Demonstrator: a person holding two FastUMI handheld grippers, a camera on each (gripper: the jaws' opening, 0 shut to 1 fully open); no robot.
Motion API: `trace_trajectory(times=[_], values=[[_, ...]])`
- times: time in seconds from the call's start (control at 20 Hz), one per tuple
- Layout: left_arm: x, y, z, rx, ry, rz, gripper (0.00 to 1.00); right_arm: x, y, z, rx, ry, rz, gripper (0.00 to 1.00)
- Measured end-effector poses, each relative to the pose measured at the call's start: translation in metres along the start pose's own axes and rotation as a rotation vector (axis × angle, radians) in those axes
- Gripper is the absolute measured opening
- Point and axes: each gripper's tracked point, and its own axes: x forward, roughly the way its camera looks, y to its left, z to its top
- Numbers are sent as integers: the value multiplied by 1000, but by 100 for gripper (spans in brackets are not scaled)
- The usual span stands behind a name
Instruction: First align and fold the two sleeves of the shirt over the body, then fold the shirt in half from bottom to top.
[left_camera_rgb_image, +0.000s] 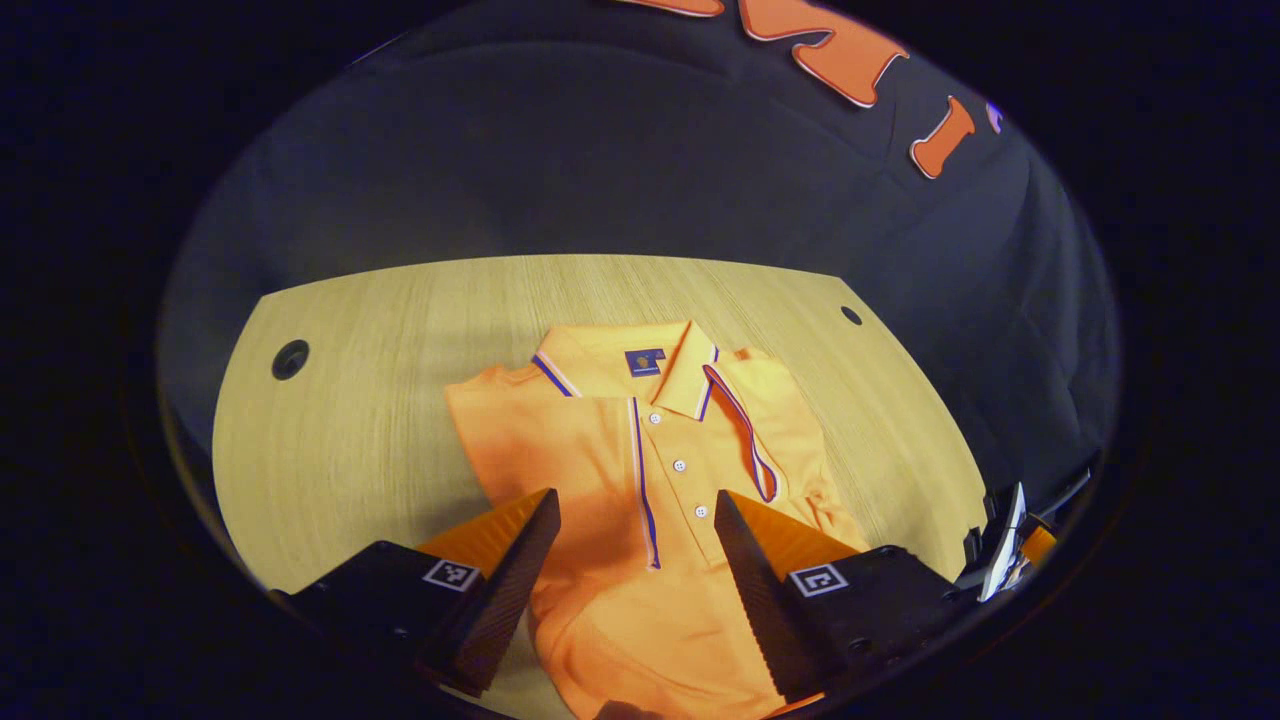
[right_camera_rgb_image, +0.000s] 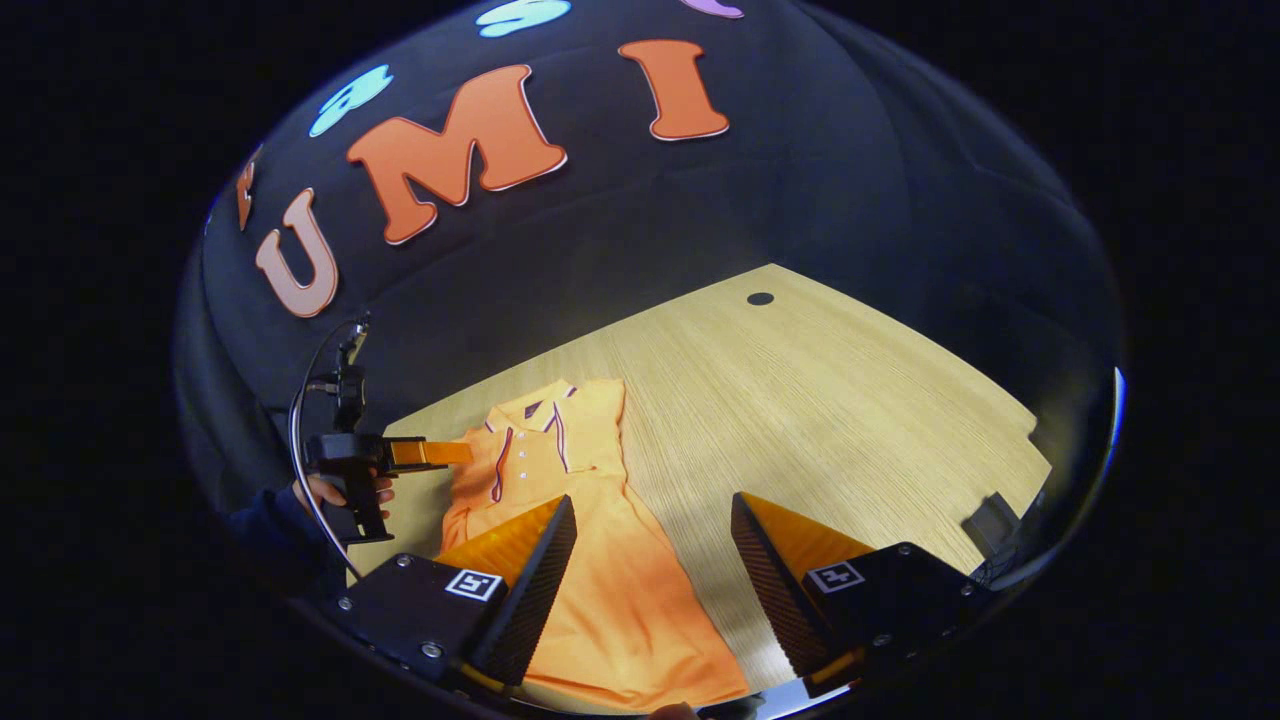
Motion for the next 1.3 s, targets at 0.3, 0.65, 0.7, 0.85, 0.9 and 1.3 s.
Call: trace_trajectory(times=[0.3,0.65,0.7,0.85,0.9,1.3], values=[[-77,-12,-8,20,-224,83,97,-5,4,-10,-99,15,108,95],[-154,-23,-62,22,-347,231,98,-23,-9,-54,-192,76,199,95],[-160,-26,-75,16,-346,232,98,-25,-12,-62,-204,90,208,95],[-171,-29,-115,19,-312,265,98,-30,-22,-86,-238,133,226,95],[-173,-28,-129,26,-298,276,98,-31,-24,-94,-246,149,234,95],[-180,-20,-222,18,-186,318,98,-32,-43,-155,-281,251,229,95]])
